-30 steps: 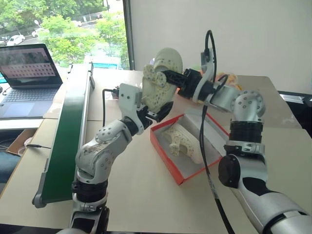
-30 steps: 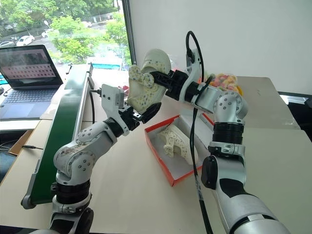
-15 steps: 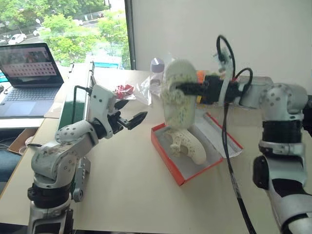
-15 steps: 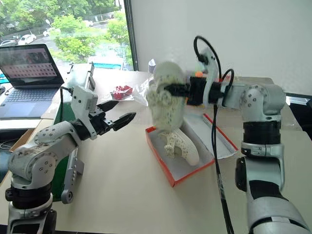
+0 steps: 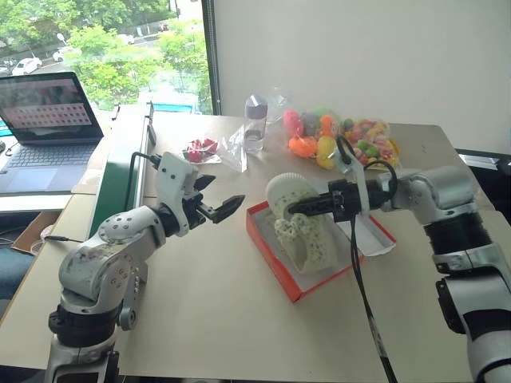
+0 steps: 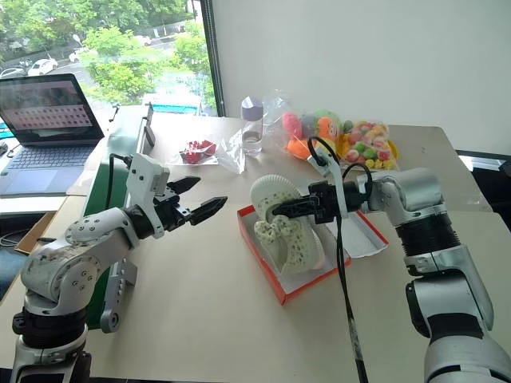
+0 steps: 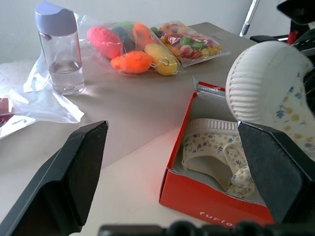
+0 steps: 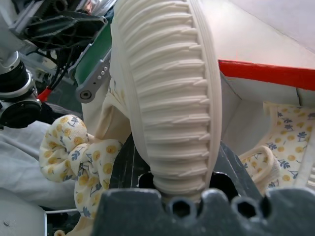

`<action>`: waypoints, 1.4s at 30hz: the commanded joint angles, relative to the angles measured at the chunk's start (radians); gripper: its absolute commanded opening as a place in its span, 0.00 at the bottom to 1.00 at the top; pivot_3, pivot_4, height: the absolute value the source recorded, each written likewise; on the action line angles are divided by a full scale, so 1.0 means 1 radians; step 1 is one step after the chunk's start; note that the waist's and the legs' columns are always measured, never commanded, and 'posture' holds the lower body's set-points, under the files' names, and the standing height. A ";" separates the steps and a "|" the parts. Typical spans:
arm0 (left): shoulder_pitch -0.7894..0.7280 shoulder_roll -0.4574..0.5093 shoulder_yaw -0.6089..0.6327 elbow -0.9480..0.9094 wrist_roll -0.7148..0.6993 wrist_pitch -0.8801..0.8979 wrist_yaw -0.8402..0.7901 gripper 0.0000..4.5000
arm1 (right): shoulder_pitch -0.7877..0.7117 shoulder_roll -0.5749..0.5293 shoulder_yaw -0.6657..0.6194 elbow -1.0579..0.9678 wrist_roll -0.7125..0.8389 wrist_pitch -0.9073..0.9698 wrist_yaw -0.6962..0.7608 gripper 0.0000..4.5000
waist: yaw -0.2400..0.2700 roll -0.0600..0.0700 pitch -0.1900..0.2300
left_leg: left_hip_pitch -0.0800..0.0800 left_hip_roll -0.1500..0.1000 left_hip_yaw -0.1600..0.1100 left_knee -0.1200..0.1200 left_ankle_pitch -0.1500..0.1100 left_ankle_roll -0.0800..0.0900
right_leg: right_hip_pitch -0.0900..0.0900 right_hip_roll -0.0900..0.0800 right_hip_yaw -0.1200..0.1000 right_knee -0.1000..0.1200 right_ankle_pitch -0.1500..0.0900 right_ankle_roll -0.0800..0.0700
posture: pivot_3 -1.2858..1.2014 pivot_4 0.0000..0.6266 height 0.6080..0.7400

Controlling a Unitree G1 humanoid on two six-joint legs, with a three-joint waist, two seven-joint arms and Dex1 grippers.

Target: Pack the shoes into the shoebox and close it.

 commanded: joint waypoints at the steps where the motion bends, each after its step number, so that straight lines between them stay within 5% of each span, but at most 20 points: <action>1: 0.035 -0.012 0.036 -0.059 -0.020 -0.009 0.020 1.00 | -0.057 0.030 0.023 0.080 -0.051 -0.067 0.095 0.11 | -0.001 0.000 0.000 | 0.000 0.000 0.000 0.000 0.000 0.000 | 0.000 0.000 0.000 0.000 0.000 0.000 | 0.52 0.24 1.00; 20: 0.169 0.280 0.151 -0.192 -0.250 0.098 -0.180 1.00 | -0.117 0.156 0.128 0.376 -0.350 -0.278 0.223 0.11 | 0.000 0.000 0.000 | 0.000 0.000 0.000 0.000 -0.001 -0.002 | 0.000 0.000 -0.001 0.002 -0.003 -0.005 | 0.52 0.24 1.00; 33: 0.127 0.339 0.125 -0.212 -0.319 0.111 -0.172 1.00 | -0.040 0.235 0.049 0.499 -0.479 -0.316 -0.067 0.11 | -0.004 -0.001 -0.002 | 0.016 0.001 0.000 -0.001 -0.004 -0.010 | 0.013 0.000 -0.001 0.001 -0.004 -0.006 | 0.52 0.24 1.00; 42: 0.059 0.391 0.114 -0.206 -0.374 0.133 -0.183 1.00 | 0.116 0.204 0.181 0.250 -0.697 -0.481 -0.280 0.11 | 0.000 -0.008 -0.031 | 0.026 0.004 0.000 -0.004 -0.006 -0.013 | 0.019 0.000 -0.001 -0.008 -0.004 -0.006 | 0.52 0.24 1.00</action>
